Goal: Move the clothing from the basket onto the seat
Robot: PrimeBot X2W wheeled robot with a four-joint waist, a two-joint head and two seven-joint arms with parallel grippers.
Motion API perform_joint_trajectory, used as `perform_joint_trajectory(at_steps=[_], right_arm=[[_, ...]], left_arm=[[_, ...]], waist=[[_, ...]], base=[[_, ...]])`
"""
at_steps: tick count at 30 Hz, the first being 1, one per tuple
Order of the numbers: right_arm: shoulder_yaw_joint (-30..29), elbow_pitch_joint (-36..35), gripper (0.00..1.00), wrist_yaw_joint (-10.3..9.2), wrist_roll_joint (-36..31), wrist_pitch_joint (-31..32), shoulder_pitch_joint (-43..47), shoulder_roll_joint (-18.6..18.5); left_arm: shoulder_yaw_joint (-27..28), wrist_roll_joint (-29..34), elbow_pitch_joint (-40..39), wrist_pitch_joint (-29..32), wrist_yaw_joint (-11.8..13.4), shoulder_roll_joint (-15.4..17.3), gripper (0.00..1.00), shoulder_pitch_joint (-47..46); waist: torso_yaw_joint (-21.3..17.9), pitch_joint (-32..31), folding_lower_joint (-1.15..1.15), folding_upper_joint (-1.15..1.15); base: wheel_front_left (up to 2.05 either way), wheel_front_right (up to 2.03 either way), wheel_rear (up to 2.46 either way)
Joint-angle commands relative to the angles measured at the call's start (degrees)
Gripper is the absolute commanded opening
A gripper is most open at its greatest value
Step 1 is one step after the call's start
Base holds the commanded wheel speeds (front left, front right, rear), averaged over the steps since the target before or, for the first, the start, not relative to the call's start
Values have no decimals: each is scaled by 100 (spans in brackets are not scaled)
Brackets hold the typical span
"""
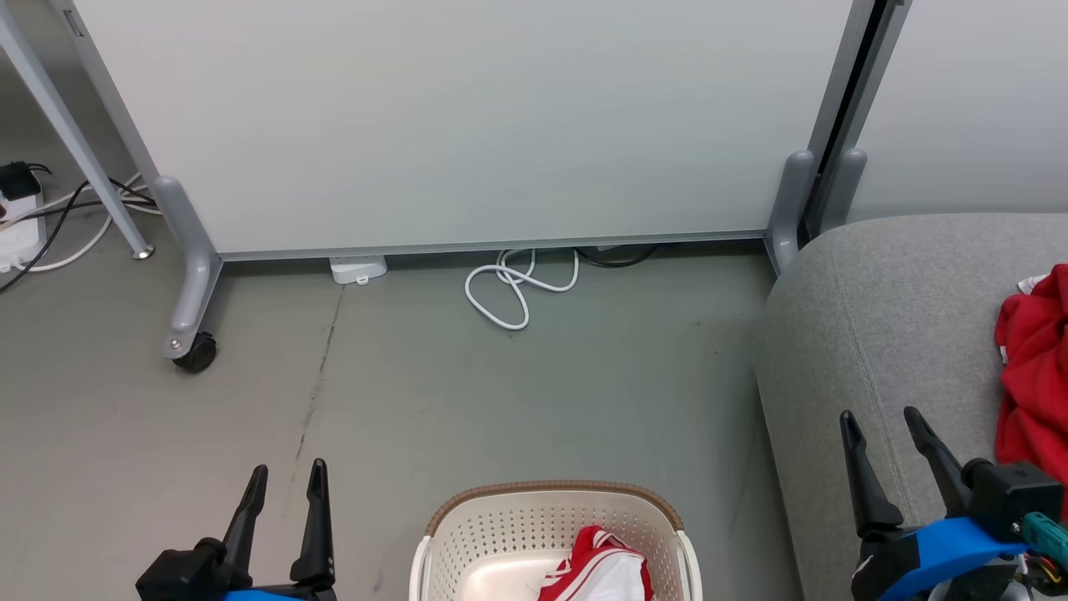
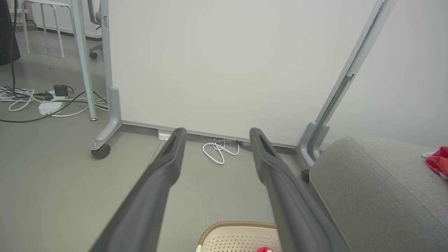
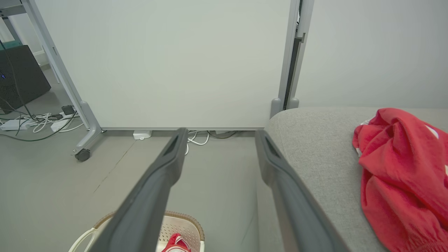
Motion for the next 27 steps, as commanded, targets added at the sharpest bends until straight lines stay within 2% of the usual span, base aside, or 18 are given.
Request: perform_joint_trajectory(at_steps=[1, 15, 21, 27], right_arm=[[21, -26, 100, 1, 25, 18, 66, -4], [170, -83, 100, 1, 109, -14, -151, -3], [489, -193, 100, 1, 88, -73, -404, -3], [742, -267, 100, 1, 131, -170, -655, -3]], left_arm=[[35, 36, -15, -17, -41, 5, 100, 5], [-59, 12, -40, -16, -42, 18, 100, -179], [-166, -69, 123, -17, -42, 38, 100, -364], [-465, -188, 620, -16, -42, 73, 100, -705]], waist=[[-11, 20, 0, 0], [-179, 359, 0, 0], [-648, 754, 0, 0], [-1162, 1239, 0, 0]], base=[[0, 0, 0], [0, 0, 0], [0, 0, 0], [0, 0, 0]])
